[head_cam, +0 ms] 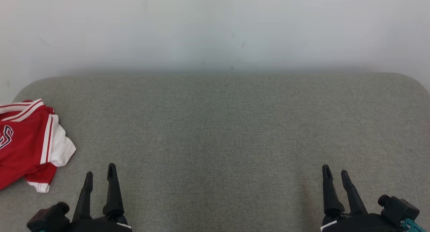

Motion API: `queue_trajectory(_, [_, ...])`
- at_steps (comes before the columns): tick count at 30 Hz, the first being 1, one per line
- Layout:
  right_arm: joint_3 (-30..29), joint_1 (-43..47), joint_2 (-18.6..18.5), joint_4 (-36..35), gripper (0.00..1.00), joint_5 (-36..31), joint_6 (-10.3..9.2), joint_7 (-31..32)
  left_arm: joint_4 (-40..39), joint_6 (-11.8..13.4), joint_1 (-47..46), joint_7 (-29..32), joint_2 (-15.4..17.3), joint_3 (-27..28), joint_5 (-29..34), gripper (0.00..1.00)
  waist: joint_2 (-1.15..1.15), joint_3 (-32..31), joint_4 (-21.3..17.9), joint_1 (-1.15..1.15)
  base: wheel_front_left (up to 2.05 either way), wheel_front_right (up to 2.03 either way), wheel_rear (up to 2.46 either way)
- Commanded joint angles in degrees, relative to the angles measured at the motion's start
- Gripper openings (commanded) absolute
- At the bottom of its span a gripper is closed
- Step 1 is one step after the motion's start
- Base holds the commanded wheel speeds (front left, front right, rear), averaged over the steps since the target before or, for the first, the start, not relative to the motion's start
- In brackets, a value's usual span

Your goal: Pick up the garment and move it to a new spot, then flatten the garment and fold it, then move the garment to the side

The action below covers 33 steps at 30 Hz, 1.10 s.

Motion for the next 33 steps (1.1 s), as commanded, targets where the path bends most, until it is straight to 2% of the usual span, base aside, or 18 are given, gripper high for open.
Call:
queue_trajectory(1, [0.05,-0.94,-0.27,-0.63,1.0,-1.43,-0.06,-0.37,-0.99,0.02,0.48,-0.47,0.42,0.25,1.29,1.0,0.0,-0.01,-0.02,0.0,0.0,0.0,0.0])
queue_trajectory(17, [-0.14,-0.47,-0.29,-0.21,1.0,-11.57,-0.07,-2.38,-1.19,0.66,2.04,-2.86,0.48,0.06,12.0,1.0,0.0,-0.41,-0.02,0.0,0.0,0.0,0.0])
queue_trajectory(33, [-1.16,1.29,-0.32,-0.79,1.0,-18.71,-0.08,-4.15,-3.34,-2.6,4.04,-4.91,0.58,0.85,20.05,1.0,0.0,-1.21,0.18,0.0,0.0,0.0,0.0])
